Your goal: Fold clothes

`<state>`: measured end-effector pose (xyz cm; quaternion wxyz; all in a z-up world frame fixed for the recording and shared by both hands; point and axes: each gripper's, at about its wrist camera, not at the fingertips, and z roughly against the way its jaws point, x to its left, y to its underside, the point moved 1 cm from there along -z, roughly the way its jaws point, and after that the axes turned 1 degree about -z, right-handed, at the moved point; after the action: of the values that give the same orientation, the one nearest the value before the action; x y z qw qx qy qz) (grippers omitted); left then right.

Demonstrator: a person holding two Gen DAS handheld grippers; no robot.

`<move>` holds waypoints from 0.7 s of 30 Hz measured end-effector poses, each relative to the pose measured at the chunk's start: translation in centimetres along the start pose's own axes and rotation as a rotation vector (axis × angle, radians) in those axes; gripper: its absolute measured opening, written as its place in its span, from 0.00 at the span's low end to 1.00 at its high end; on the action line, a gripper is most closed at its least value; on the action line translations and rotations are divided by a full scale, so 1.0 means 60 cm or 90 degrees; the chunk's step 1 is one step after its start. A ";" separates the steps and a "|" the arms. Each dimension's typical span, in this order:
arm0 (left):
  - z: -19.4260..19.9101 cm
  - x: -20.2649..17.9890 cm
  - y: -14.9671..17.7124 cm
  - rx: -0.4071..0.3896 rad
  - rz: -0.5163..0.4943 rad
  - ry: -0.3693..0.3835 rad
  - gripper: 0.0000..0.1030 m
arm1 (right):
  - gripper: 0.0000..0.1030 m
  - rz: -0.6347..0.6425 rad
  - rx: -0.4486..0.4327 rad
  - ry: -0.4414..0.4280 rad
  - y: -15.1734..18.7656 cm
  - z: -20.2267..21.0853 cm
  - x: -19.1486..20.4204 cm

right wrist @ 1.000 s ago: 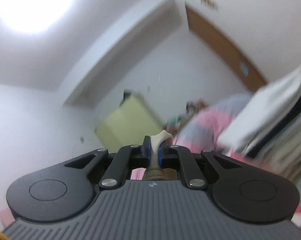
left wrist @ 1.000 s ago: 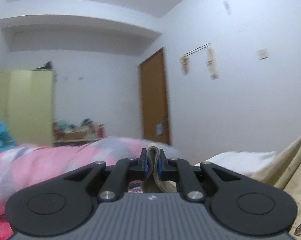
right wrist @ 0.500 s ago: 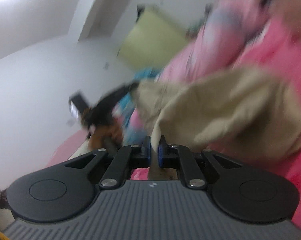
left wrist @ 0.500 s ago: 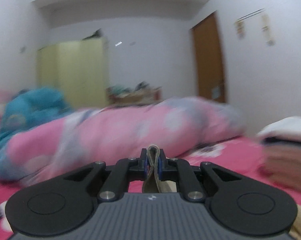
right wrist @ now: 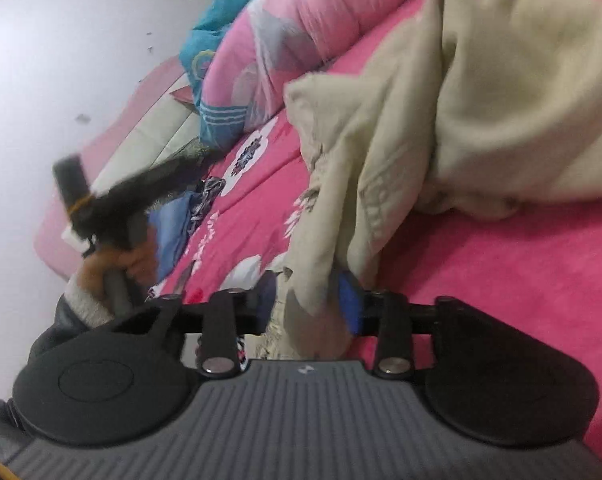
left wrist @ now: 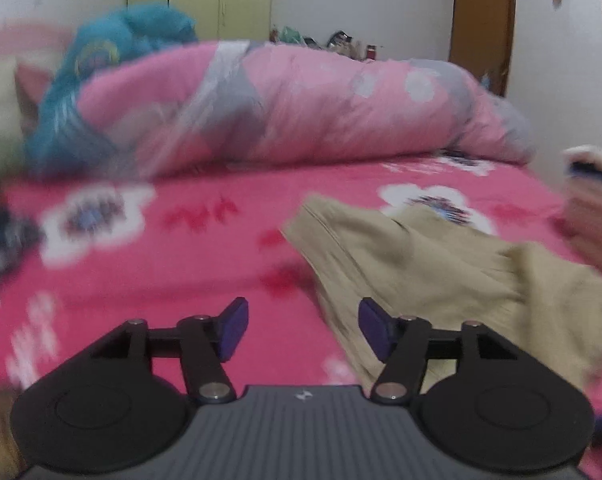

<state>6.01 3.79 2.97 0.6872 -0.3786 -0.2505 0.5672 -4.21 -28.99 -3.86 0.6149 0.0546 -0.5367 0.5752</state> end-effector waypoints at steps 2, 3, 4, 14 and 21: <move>0.036 -0.004 0.039 0.020 0.046 0.056 0.66 | 0.51 0.024 -0.015 0.013 0.002 0.029 0.008; 0.047 -0.004 0.062 0.025 0.063 0.079 0.66 | 0.53 0.022 -0.016 0.011 0.007 0.030 0.008; 0.054 -0.007 0.081 0.031 0.079 0.097 0.66 | 0.56 0.010 -0.014 0.009 0.011 0.022 -0.003; 0.077 0.001 0.244 0.115 0.234 0.250 0.79 | 0.74 -0.067 0.100 -0.070 0.037 -0.123 -0.024; 0.038 -0.002 0.268 0.093 0.341 0.348 0.84 | 0.19 -0.331 0.025 -0.212 0.042 -0.126 -0.093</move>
<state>-5.29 5.32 -8.62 0.5814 -0.5177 0.0903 0.6211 -0.27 -26.59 -12.45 0.6435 0.2954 -0.5873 0.3921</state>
